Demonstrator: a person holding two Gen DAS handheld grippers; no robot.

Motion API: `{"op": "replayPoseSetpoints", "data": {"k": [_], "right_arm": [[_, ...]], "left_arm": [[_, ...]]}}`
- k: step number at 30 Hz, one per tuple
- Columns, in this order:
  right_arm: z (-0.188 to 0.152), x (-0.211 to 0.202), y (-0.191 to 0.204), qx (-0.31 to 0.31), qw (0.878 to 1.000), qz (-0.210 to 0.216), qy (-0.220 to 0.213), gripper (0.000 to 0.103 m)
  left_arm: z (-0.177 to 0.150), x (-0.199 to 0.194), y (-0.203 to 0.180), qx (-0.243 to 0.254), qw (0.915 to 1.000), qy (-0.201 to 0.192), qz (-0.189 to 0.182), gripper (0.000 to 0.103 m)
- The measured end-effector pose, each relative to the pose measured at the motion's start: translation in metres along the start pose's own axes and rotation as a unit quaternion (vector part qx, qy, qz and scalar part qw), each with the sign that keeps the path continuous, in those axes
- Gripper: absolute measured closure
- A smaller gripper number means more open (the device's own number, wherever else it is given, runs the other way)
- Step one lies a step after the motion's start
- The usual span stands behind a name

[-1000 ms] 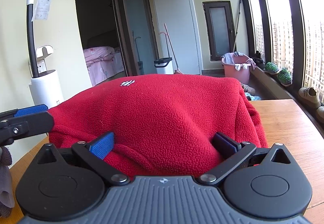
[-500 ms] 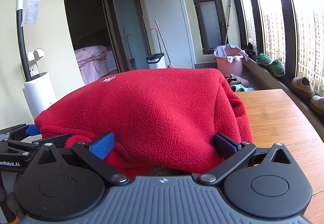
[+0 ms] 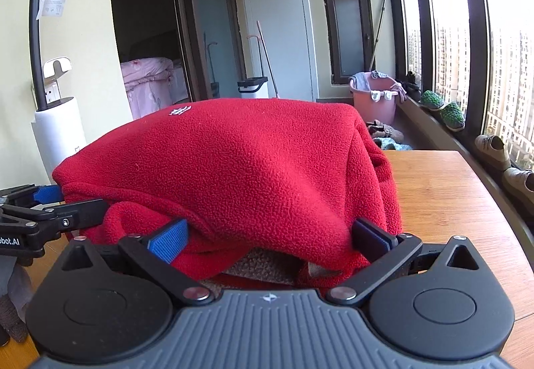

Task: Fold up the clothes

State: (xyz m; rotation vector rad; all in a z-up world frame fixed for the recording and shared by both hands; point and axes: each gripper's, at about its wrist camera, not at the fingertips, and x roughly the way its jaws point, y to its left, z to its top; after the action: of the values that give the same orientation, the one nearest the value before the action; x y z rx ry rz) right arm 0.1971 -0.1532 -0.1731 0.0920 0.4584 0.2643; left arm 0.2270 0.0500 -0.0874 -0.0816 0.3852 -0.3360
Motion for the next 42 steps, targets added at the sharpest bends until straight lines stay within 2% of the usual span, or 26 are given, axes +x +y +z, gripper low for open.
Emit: {"op": "replayPoseSetpoints", "data": {"k": [4,8,10,12,16,17,20,26,36,42], "right_arm": [[0.006,-0.024,-0.013,0.033,0.999,0.008,-0.043,0.000],[0.029,-0.026,-0.023,0.059,0.996,0.038,-0.060,0.000],[0.040,-0.020,-0.021,0.060,0.994,0.057,-0.067,0.000],[0.048,-0.007,-0.019,0.062,0.993,0.080,-0.057,0.000],[0.040,0.037,-0.018,0.092,0.991,0.096,0.024,0.000],[0.034,0.043,-0.016,0.091,0.991,0.091,0.031,0.000],[0.023,0.036,-0.006,0.075,0.994,0.076,0.027,0.000],[0.023,0.038,0.003,0.038,0.997,0.056,0.041,0.000],[0.007,0.029,0.014,-0.008,0.999,0.040,0.013,0.000],[0.008,0.029,0.017,-0.011,0.999,0.035,0.011,0.000]], "left_arm": [[0.017,-0.028,0.003,-0.007,0.9973,-0.051,-0.053,0.000],[0.030,-0.017,-0.015,0.030,0.9938,-0.052,-0.093,0.000],[0.025,0.001,-0.029,0.064,0.9936,-0.031,-0.088,0.000],[0.015,0.021,-0.038,0.084,0.9936,-0.001,-0.076,0.000],[0.001,0.032,-0.043,0.099,0.9932,0.009,-0.060,0.000],[-0.001,0.032,-0.043,0.101,0.9930,0.009,-0.059,0.000],[-0.007,0.028,-0.045,0.115,0.9915,0.016,-0.059,0.000],[-0.006,0.035,-0.048,0.125,0.9909,0.021,-0.046,0.000],[-0.009,0.035,-0.051,0.140,0.9893,0.024,-0.032,0.000],[-0.011,0.032,-0.053,0.143,0.9892,0.020,-0.027,0.000]]}}
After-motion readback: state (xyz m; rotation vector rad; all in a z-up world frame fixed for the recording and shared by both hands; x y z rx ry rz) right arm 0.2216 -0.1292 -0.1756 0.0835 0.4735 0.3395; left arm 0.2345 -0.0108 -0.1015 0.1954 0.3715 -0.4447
